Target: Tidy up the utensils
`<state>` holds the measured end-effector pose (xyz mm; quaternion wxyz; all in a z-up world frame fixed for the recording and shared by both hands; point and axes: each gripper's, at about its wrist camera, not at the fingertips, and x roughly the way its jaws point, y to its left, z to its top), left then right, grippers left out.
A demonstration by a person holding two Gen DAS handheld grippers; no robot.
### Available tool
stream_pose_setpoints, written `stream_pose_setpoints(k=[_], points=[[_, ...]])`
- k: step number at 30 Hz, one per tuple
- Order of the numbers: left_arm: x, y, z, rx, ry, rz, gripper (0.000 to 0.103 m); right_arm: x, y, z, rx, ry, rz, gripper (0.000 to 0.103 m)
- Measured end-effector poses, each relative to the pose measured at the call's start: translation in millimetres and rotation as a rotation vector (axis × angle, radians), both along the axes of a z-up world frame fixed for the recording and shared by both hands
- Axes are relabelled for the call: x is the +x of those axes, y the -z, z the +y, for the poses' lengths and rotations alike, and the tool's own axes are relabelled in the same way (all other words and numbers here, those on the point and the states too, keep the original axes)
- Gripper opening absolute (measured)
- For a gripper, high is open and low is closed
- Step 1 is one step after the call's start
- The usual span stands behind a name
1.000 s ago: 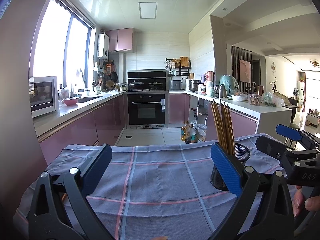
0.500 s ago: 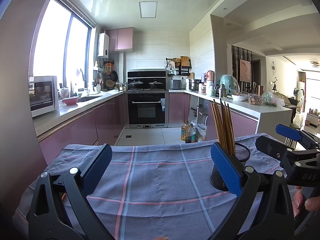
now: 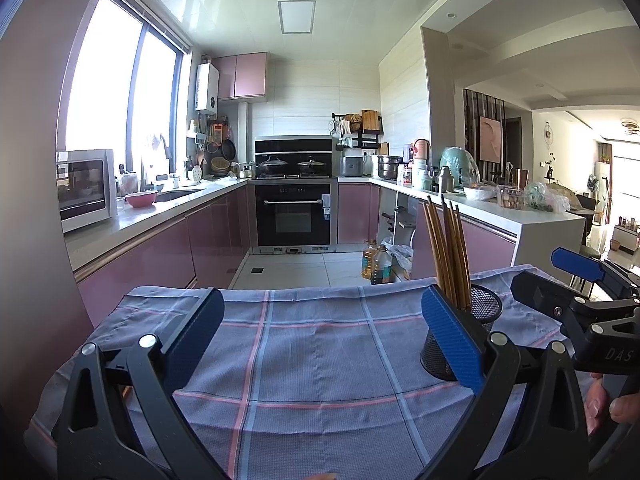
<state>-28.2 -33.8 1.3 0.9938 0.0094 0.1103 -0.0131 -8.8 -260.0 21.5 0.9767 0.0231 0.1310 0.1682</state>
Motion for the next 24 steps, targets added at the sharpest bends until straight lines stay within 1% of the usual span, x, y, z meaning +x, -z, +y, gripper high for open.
stream_pose_setpoints(k=[24], points=[[0.8, 0.4, -0.8, -0.001, 0.001, 0.002, 0.097, -0.5, 1.8, -0.3, 0.003, 0.003, 0.001, 0.096]])
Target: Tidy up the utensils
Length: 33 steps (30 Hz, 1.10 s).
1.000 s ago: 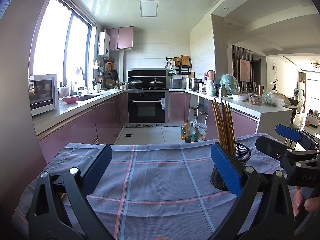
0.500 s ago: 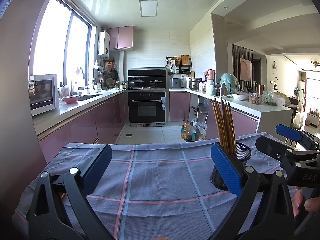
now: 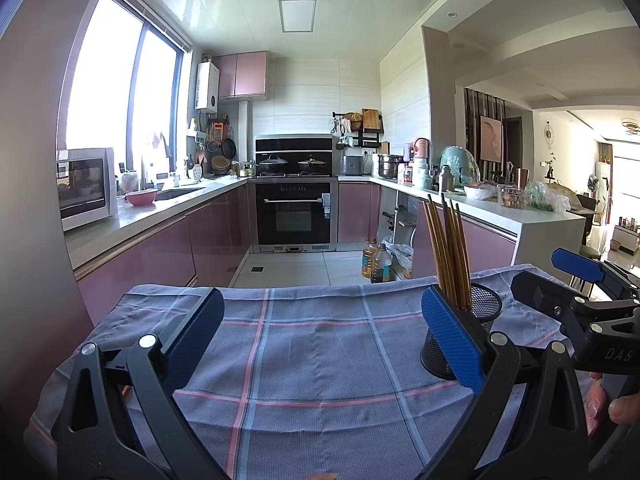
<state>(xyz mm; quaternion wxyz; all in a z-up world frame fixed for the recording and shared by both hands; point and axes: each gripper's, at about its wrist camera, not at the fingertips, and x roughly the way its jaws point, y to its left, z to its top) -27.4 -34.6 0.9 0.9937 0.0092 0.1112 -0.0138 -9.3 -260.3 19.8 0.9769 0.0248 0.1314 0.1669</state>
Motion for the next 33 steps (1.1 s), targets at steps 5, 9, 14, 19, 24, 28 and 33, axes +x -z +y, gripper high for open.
stream_pose_setpoints(k=[5, 9, 14, 19, 24, 28, 33], points=[[0.0, 0.5, 0.0, -0.003, 0.001, -0.001, 0.097, 0.5, 0.0, 0.1, -0.001, 0.001, -0.001, 0.096], [-0.3, 1.9, -0.6, -0.002, 0.001, 0.000, 0.097, 0.6, 0.0, -0.3, 0.001, 0.000, 0.000, 0.096], [-0.5, 2.2, -1.1, -0.002, 0.002, 0.000, 0.097, 0.0, -0.1, 0.7, 0.002, 0.000, -0.001, 0.096], [-0.5, 2.5, -1.5, -0.002, 0.003, 0.001, 0.097, -0.4, 0.1, 0.2, 0.003, 0.002, 0.001, 0.096], [-0.8, 3.0, -1.5, -0.003, 0.003, 0.002, 0.097, 0.0, 0.2, 0.3, 0.002, 0.002, 0.001, 0.096], [-0.5, 2.3, -1.6, -0.002, 0.003, 0.002, 0.097, 0.0, 0.1, 0.6, 0.002, 0.002, 0.001, 0.096], [-0.9, 2.7, -1.7, -0.002, 0.003, 0.002, 0.097, 0.0, 0.2, 0.5, 0.001, 0.003, 0.002, 0.096]])
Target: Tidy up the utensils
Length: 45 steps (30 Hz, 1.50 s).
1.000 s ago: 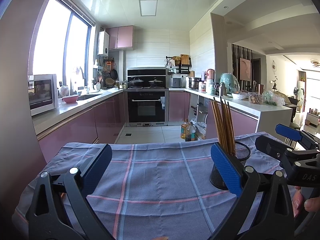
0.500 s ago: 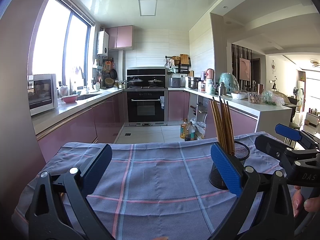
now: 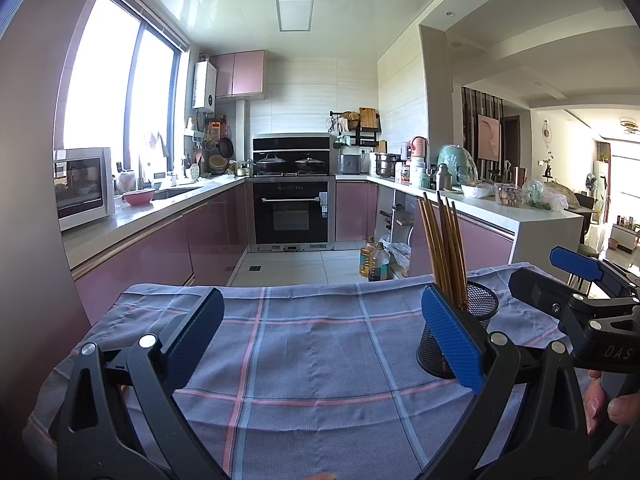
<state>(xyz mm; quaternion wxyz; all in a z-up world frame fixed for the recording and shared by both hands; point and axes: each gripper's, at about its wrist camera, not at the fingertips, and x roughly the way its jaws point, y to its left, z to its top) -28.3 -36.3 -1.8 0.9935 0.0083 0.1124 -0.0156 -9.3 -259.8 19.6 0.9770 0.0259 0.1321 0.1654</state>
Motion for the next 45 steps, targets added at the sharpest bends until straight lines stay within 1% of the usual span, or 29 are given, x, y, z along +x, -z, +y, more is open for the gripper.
stream_pose_setpoints(k=[45], points=[[-0.3, 1.4, -2.5, 0.000, 0.004, 0.008, 0.097, -1.8, -0.4, 1.8, 0.004, 0.002, 0.002, 0.096]])
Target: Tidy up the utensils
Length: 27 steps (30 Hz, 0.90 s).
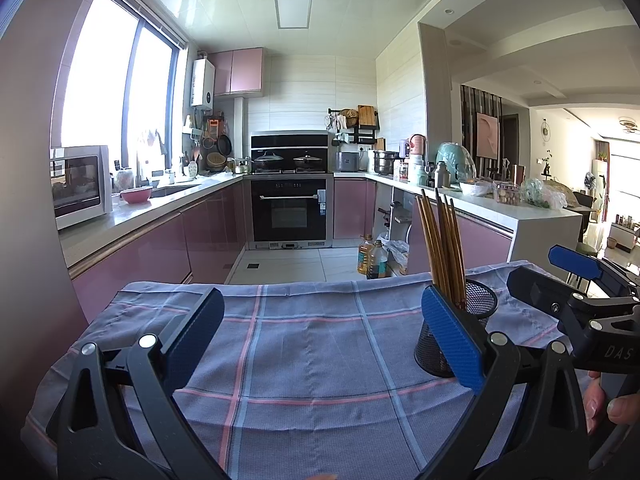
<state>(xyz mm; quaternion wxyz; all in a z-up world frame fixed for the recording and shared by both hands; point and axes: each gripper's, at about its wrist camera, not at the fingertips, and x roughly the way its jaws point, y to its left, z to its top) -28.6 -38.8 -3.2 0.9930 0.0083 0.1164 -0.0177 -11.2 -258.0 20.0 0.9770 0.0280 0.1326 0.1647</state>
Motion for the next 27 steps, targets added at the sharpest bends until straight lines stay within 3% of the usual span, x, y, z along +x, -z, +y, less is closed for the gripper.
stream_pose_setpoints(k=[27], points=[[1.6, 7.6, -1.8, -0.008, 0.001, 0.017, 0.097, 1.4, -0.2, -0.3, 0.000, 0.000, 0.002, 0.096]])
